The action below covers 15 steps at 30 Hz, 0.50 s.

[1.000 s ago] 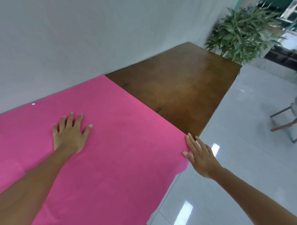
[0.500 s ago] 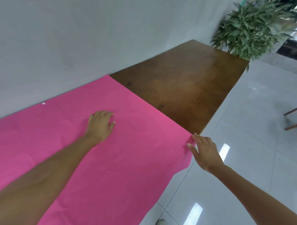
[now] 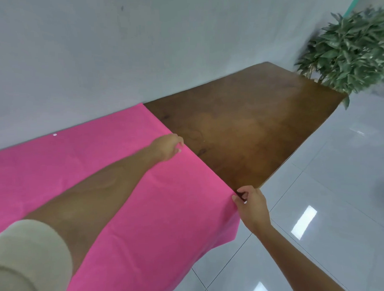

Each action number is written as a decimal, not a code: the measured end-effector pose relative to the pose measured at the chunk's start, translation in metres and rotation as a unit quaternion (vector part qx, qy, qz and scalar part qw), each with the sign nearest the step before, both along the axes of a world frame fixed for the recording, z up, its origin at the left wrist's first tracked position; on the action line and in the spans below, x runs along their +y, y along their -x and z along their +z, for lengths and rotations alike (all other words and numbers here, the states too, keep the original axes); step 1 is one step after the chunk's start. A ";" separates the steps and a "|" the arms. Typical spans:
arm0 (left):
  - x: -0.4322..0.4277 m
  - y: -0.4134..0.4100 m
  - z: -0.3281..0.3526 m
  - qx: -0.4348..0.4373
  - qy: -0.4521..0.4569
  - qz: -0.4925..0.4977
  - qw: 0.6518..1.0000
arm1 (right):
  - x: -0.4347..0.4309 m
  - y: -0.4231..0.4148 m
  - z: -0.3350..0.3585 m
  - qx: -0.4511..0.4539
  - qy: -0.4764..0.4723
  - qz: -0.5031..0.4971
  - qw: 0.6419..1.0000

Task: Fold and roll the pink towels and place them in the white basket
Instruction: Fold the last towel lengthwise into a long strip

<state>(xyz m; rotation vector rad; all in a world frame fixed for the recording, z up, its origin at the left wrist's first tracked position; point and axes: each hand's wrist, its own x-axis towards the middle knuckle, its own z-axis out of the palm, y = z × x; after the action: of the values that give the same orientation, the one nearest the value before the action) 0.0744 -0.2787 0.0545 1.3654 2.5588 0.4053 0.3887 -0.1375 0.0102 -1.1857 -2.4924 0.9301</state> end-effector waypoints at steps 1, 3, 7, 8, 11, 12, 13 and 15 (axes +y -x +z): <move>0.007 0.003 -0.001 0.002 0.017 -0.003 1.000 | 0.003 0.001 -0.001 -0.004 0.007 0.003 1.000; 0.015 0.006 -0.004 0.008 0.041 -0.006 0.999 | 0.008 0.003 -0.002 -0.010 0.017 0.009 1.000; 0.024 0.013 -0.017 0.017 0.056 -0.009 0.998 | 0.017 0.006 -0.009 -0.030 0.012 0.024 0.999; 0.027 0.015 -0.020 0.022 0.054 -0.011 0.998 | 0.018 0.006 -0.010 -0.034 0.008 0.025 0.999; 0.031 0.018 -0.024 0.049 0.057 -0.036 0.997 | 0.017 0.005 -0.007 -0.037 0.013 0.027 0.999; 0.033 0.016 -0.023 0.062 0.061 -0.043 0.995 | 0.016 0.004 -0.004 -0.037 0.016 0.028 0.999; 0.034 0.015 -0.024 0.090 0.066 -0.043 0.993 | 0.015 0.002 -0.002 -0.037 0.016 0.029 0.999; 0.036 0.011 -0.021 0.158 0.062 -0.023 0.985 | 0.013 0.000 0.000 -0.035 0.017 0.036 0.999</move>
<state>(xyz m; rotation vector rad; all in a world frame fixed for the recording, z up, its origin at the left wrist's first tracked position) 0.0637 -0.2423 0.0338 1.5471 2.7368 0.0192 0.3889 -0.1247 0.0106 -1.1651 -2.6007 0.9681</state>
